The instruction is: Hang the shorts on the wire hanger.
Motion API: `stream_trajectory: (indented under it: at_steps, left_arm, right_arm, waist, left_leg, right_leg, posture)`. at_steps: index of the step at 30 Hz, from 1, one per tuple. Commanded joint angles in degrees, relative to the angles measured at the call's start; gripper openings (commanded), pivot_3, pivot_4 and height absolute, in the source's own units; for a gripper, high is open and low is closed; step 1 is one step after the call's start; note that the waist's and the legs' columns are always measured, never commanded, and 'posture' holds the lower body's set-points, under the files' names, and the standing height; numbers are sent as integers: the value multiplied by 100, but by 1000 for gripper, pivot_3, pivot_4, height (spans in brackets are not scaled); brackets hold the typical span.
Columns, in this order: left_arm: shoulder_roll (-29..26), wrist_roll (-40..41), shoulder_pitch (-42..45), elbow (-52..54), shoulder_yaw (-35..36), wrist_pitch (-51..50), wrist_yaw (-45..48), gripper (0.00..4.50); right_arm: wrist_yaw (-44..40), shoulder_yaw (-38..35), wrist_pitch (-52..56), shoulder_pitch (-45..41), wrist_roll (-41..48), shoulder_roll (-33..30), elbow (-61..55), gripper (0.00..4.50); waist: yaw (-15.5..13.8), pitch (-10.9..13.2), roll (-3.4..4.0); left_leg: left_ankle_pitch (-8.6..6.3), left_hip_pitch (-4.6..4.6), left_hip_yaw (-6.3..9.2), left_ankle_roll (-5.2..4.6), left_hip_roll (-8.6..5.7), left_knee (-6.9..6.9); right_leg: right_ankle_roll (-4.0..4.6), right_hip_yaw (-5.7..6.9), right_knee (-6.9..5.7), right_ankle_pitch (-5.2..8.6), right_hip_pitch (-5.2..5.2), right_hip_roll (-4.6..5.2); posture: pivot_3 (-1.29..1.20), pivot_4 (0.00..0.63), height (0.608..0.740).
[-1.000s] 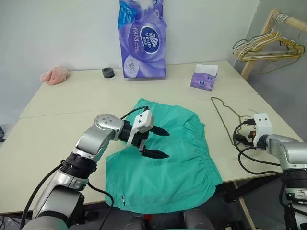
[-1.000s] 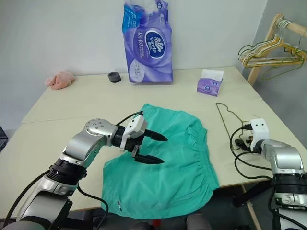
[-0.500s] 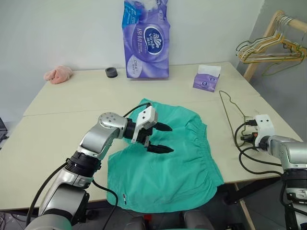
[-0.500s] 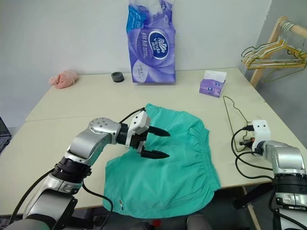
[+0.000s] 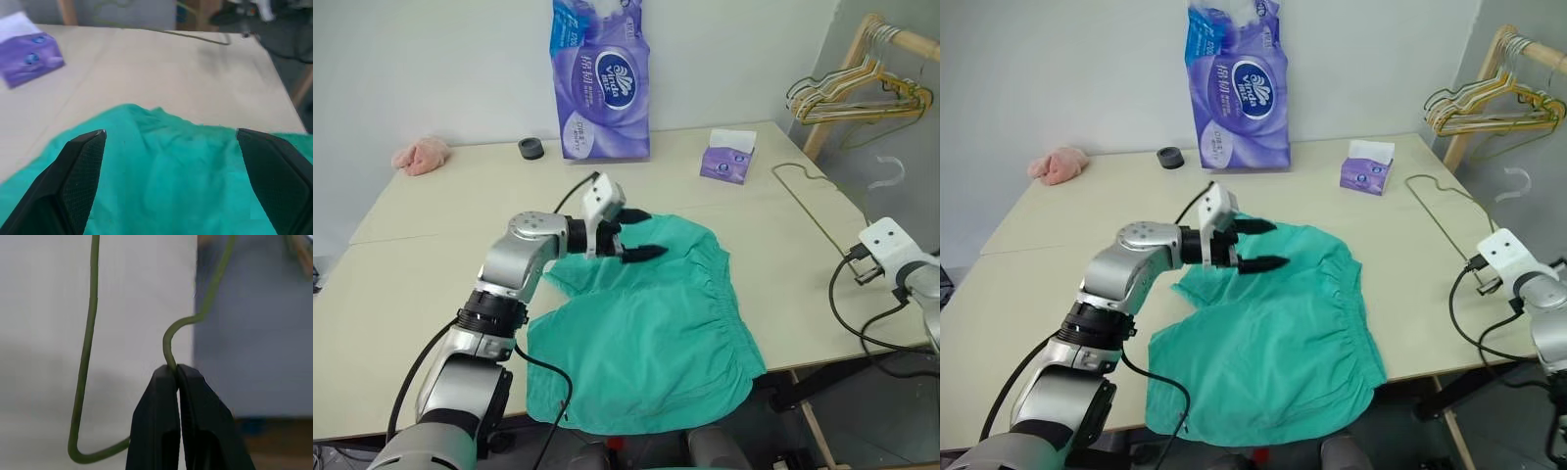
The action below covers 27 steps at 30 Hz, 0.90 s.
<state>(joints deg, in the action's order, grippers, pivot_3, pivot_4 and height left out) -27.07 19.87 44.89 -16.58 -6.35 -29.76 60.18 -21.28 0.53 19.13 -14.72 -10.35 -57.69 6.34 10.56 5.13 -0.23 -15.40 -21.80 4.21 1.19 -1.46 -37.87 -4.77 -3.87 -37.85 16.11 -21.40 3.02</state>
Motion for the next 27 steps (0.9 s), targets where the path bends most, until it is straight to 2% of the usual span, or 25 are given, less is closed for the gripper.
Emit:
stream_trajectory:
  at_steps: [1,4,12,15,18,22,27]
  left_arm:
    - [-52,152,432,-444,492,102,-126,4500]
    - [-224,-60,984,-1487,724,553,-226,4500]
    - [-810,-323,1372,-2514,102,335,1839,4500]
    - [-905,-564,1338,-2602,-193,438,2360,4500]
    - [-878,-753,1341,-2719,-294,612,2489,4500]
    - [-866,-835,1096,-2366,-448,586,2802,4500]
    - [-826,-821,1116,-2330,-320,509,2725,4500]
  right_arm:
    - [15,34,-944,3,-549,-323,-615,36]
    - [86,168,-1876,7,-1128,-616,-1135,36]
    - [135,512,-3304,-332,-1793,-246,-1509,36]
    - [98,561,-3603,-473,-1875,-35,-1522,36]
    - [3,599,-3835,-569,-1940,81,-1510,36]
    - [-177,707,-3942,-773,-1995,234,-1493,36]
    - [-471,792,-4055,-856,-2098,256,-1287,36]
  waist:
    - [57,5,-8]
    - [72,19,-14]
    - [182,30,-28]
    - [186,40,-45]
    - [198,41,-45]
    - [208,42,-46]
    - [214,44,-50]
  left_leg:
    - [0,0,2,0,1,1]
    - [0,-3,3,1,0,-3]
    - [-1,-3,6,2,-6,-2]
    - [-1,-6,12,2,-6,-5]
    - [-1,-7,9,2,-7,-4]
    - [-1,-6,11,2,-4,-4]
    - [-1,-6,13,2,-4,-6]
  right_leg:
    - [0,2,1,0,1,-2]
    - [-1,1,2,0,0,3]
    - [14,3,0,-9,0,7]
    - [16,9,-2,-10,1,7]
    - [17,5,-2,-10,-1,8]
    - [17,7,-4,-10,-1,7]
    - [18,8,-9,-10,-2,7]
  posture:
    - [-243,77,740]
    - [-249,76,740]
    - [-250,70,740]
    - [-249,69,740]
    - [-248,68,740]
    - [-254,70,740]
    - [-252,68,740]
